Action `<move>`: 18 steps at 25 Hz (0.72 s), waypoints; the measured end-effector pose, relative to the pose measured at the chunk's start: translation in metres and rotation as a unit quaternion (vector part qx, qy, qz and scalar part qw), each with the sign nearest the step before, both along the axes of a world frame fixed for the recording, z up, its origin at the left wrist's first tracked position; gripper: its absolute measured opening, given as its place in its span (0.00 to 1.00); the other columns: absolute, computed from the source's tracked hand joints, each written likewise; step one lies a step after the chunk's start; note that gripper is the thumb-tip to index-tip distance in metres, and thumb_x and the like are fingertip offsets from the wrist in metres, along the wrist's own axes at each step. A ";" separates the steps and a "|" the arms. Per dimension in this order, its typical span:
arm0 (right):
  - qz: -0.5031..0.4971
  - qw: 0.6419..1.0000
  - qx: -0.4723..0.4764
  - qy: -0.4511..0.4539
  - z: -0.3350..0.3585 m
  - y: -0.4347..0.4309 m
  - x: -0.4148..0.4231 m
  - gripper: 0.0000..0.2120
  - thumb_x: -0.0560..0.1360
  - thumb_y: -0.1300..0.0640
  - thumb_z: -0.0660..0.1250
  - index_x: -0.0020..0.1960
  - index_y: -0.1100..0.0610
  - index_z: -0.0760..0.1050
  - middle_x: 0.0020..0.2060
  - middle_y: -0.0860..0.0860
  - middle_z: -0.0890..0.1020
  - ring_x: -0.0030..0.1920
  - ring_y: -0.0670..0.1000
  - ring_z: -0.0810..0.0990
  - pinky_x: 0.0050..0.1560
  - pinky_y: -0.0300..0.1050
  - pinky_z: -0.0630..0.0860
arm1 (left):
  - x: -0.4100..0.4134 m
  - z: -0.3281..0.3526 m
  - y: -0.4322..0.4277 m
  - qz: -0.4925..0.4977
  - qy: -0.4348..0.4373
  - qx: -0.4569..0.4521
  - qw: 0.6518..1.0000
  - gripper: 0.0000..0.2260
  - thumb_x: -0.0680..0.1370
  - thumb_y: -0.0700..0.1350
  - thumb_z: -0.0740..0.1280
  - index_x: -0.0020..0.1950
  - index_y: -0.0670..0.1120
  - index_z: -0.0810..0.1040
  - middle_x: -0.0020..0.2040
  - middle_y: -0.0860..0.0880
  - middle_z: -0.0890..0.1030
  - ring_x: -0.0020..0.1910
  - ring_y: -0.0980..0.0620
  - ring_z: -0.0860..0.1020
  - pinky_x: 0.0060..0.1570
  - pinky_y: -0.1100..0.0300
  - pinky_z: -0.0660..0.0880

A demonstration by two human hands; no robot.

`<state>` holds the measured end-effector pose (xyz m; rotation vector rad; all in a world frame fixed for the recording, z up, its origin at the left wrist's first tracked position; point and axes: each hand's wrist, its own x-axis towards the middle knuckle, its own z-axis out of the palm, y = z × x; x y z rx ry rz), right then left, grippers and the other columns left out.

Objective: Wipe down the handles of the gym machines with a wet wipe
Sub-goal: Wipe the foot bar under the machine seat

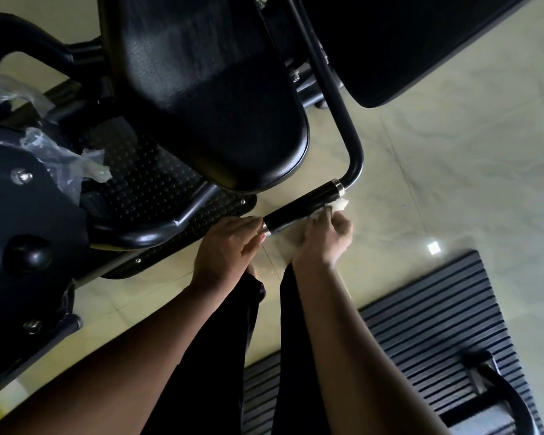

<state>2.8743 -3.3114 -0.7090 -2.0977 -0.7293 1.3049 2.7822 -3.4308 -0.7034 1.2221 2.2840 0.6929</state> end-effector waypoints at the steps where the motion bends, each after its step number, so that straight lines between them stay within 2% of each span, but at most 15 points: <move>1: 0.035 0.999 -0.007 0.019 -0.009 -0.011 0.004 0.05 0.70 0.49 0.67 0.40 0.49 0.72 0.40 0.54 0.77 0.39 0.56 0.76 0.42 0.50 0.76 | 0.000 -0.001 -0.001 -0.001 -0.006 0.000 1.000 0.15 0.80 0.50 0.65 0.60 0.42 0.82 0.55 0.48 0.84 0.54 0.51 0.81 0.54 0.59 0.77; 3: 0.102 0.992 -0.038 0.055 -0.009 -0.021 0.006 0.04 0.68 0.46 0.69 0.41 0.43 0.76 0.46 0.56 0.80 0.47 0.58 0.81 0.50 0.54 0.79 | -0.001 -0.002 -0.004 0.004 -0.014 -0.007 1.000 0.15 0.80 0.51 0.65 0.60 0.43 0.82 0.55 0.48 0.84 0.55 0.52 0.80 0.55 0.59 0.77; 4: 0.090 0.992 -0.071 0.055 -0.039 -0.019 0.018 0.03 0.65 0.49 0.69 0.38 0.43 0.77 0.44 0.56 0.79 0.44 0.57 0.80 0.46 0.54 0.78 | -0.002 -0.002 -0.003 0.005 -0.012 -0.010 1.000 0.14 0.79 0.50 0.67 0.60 0.43 0.82 0.55 0.49 0.84 0.55 0.52 0.80 0.55 0.58 0.77; 5: 0.071 0.994 -0.051 0.067 -0.051 -0.016 0.023 0.03 0.64 0.52 0.69 0.35 0.46 0.75 0.39 0.56 0.76 0.39 0.55 0.76 0.40 0.53 0.75 | -0.002 -0.002 -0.001 0.004 -0.008 -0.012 1.000 0.13 0.78 0.48 0.69 0.60 0.43 0.82 0.55 0.49 0.84 0.55 0.51 0.80 0.54 0.56 0.79; 7: 0.087 0.994 -0.045 0.057 -0.012 -0.005 0.008 0.08 0.66 0.56 0.67 0.33 0.50 0.69 0.33 0.52 0.72 0.33 0.53 0.71 0.37 0.53 0.76 | -0.003 -0.001 0.002 0.002 -0.005 -0.007 1.000 0.13 0.78 0.47 0.69 0.59 0.42 0.82 0.54 0.48 0.85 0.54 0.51 0.81 0.53 0.55 0.80; 8: 0.129 0.989 -0.050 0.060 -0.003 -0.008 0.007 0.12 0.70 0.58 0.68 0.35 0.49 0.66 0.31 0.48 0.75 0.32 0.49 0.73 0.41 0.50 0.79 | -0.004 0.000 0.002 -0.001 -0.005 0.001 1.000 0.14 0.79 0.49 0.67 0.59 0.42 0.82 0.54 0.48 0.85 0.54 0.51 0.81 0.54 0.55 0.79; 9: 0.175 0.982 -0.057 0.054 0.005 -0.014 0.006 0.14 0.74 0.60 0.67 0.38 0.48 0.65 0.32 0.42 0.78 0.33 0.41 0.76 0.44 0.41 0.79 | -0.004 0.001 0.000 -0.005 -0.007 0.010 1.000 0.16 0.81 0.51 0.65 0.59 0.41 0.82 0.54 0.47 0.85 0.54 0.51 0.81 0.54 0.55 0.78; 10: 0.201 0.977 -0.052 0.049 0.011 -0.020 0.004 0.13 0.77 0.60 0.66 0.40 0.45 0.66 0.35 0.38 0.80 0.37 0.37 0.78 0.47 0.36 0.77 | -0.004 0.001 -0.001 -0.007 -0.008 0.015 1.000 0.18 0.81 0.53 0.63 0.59 0.41 0.82 0.54 0.47 0.85 0.55 0.51 0.81 0.55 0.56 0.78; 11: 0.207 0.978 -0.033 0.016 0.008 -0.025 0.005 0.10 0.77 0.56 0.66 0.42 0.42 0.69 0.40 0.40 0.81 0.43 0.39 0.80 0.51 0.40 0.77 | -0.005 0.001 -0.001 -0.007 -0.008 0.014 1.000 0.19 0.81 0.54 0.62 0.60 0.41 0.82 0.55 0.47 0.84 0.55 0.51 0.80 0.55 0.56 0.78; 13: 0.208 0.975 0.025 -0.067 0.007 -0.025 0.007 0.06 0.73 0.47 0.65 0.45 0.36 0.72 0.47 0.47 0.80 0.52 0.49 0.79 0.57 0.53 0.77 | -0.004 -0.001 -0.002 -0.001 -0.003 0.007 1.000 0.19 0.81 0.55 0.62 0.60 0.42 0.82 0.55 0.48 0.84 0.56 0.51 0.80 0.56 0.55 0.78; 14: 0.232 0.966 0.031 -0.107 -0.003 -0.026 0.009 0.06 0.73 0.51 0.66 0.45 0.38 0.73 0.46 0.46 0.78 0.53 0.44 0.77 0.59 0.52 0.76 | -0.004 -0.002 -0.002 0.001 0.002 0.008 1.000 0.19 0.81 0.54 0.61 0.60 0.42 0.82 0.55 0.48 0.84 0.56 0.51 0.80 0.56 0.56 0.77; 15: 0.265 0.955 0.057 -0.121 0.008 -0.033 0.003 0.07 0.74 0.57 0.66 0.45 0.45 0.74 0.44 0.44 0.75 0.50 0.36 0.74 0.58 0.45 0.75 | -0.004 -0.003 -0.001 -0.002 0.004 0.011 1.000 0.19 0.81 0.54 0.61 0.59 0.42 0.82 0.54 0.48 0.85 0.55 0.51 0.80 0.56 0.56 0.77; 16: 0.321 0.938 0.082 -0.102 0.022 -0.046 0.001 0.05 0.74 0.62 0.65 0.45 0.52 0.76 0.43 0.43 0.72 0.48 0.32 0.70 0.54 0.40 0.75 | -0.004 -0.002 -0.001 -0.008 0.002 0.012 1.000 0.18 0.81 0.53 0.61 0.60 0.43 0.82 0.55 0.49 0.84 0.54 0.50 0.80 0.56 0.57 0.76; 17: 0.390 0.907 0.124 -0.100 0.038 -0.059 0.000 0.05 0.75 0.60 0.63 0.47 0.60 0.77 0.44 0.45 0.72 0.46 0.34 0.69 0.49 0.40 0.75 | -0.004 -0.001 -0.001 -0.015 -0.002 0.008 1.000 0.16 0.81 0.52 0.61 0.60 0.45 0.82 0.55 0.50 0.84 0.54 0.51 0.80 0.56 0.57 0.76; 18: 0.454 0.869 0.167 -0.104 0.049 -0.065 0.003 0.12 0.75 0.57 0.60 0.50 0.62 0.78 0.47 0.49 0.74 0.46 0.37 0.68 0.47 0.42 0.74 | -0.003 -0.001 -0.002 -0.023 0.000 0.001 1.000 0.14 0.81 0.51 0.62 0.60 0.47 0.82 0.54 0.52 0.84 0.53 0.51 0.79 0.55 0.56 0.76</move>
